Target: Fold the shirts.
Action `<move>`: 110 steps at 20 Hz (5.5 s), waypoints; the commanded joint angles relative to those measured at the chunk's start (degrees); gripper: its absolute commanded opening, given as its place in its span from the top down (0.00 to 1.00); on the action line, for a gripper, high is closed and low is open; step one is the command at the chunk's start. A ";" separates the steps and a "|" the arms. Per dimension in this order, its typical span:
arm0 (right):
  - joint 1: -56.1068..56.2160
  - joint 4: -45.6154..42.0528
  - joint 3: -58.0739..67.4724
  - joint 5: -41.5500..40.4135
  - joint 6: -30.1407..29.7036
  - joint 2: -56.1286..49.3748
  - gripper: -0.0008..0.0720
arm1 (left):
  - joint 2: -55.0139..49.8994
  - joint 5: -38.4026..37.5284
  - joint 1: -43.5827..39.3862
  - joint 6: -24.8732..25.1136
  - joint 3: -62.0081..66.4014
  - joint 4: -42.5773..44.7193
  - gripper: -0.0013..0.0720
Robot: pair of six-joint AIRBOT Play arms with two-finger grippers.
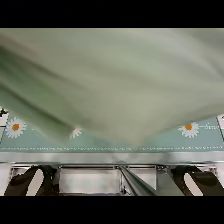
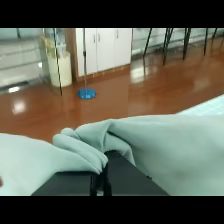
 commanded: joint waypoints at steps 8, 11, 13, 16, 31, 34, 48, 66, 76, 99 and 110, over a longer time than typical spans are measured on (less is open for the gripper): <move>-0.02 2.01 -6.62 10.10 1.51 -17.09 0.96 | -2.08 9.40 -9.92 3.52 -48.17 -0.92 0.95; -0.02 5.62 -13.18 7.50 0.66 -27.71 0.96 | -10.45 21.27 -14.82 7.91 -58.97 -0.90 0.95; -0.02 6.12 -14.99 5.03 0.76 -36.41 0.96 | -18.60 27.26 -15.85 8.90 -59.82 -0.94 0.95; -0.02 8.57 -14.97 0.48 2.08 -48.52 0.96 | -29.75 32.20 -15.85 9.27 -56.41 -0.94 0.95; -6.86 13.49 -64.13 4.83 2.12 -35.04 0.43 | -43.17 25.46 -15.74 9.25 -46.82 -0.90 0.95; -6.80 14.99 -81.90 3.19 1.07 -27.43 0.43 | -43.17 25.49 -15.74 9.25 -46.82 -0.90 0.95; -0.85 32.92 -88.61 -11.56 -9.92 -38.66 0.53 | -43.17 24.17 -15.74 9.25 -46.82 -0.92 0.95; -15.85 29.79 -24.98 -4.68 -7.89 -66.55 0.96 | -40.76 19.43 -28.37 4.98 -54.18 0.66 0.95; -13.86 43.47 -6.88 -4.00 -4.52 -82.16 0.43 | -40.13 23.15 -32.98 3.02 -58.88 0.61 0.95; -6.78 30.58 -91.06 -7.15 -6.19 -23.04 0.43 | -40.15 25.57 -26.77 3.85 -58.88 -0.48 0.95; 7.69 42.99 -87.12 -19.67 -8.02 -36.54 0.43 | -40.15 25.73 -26.80 3.82 -58.88 -0.50 0.95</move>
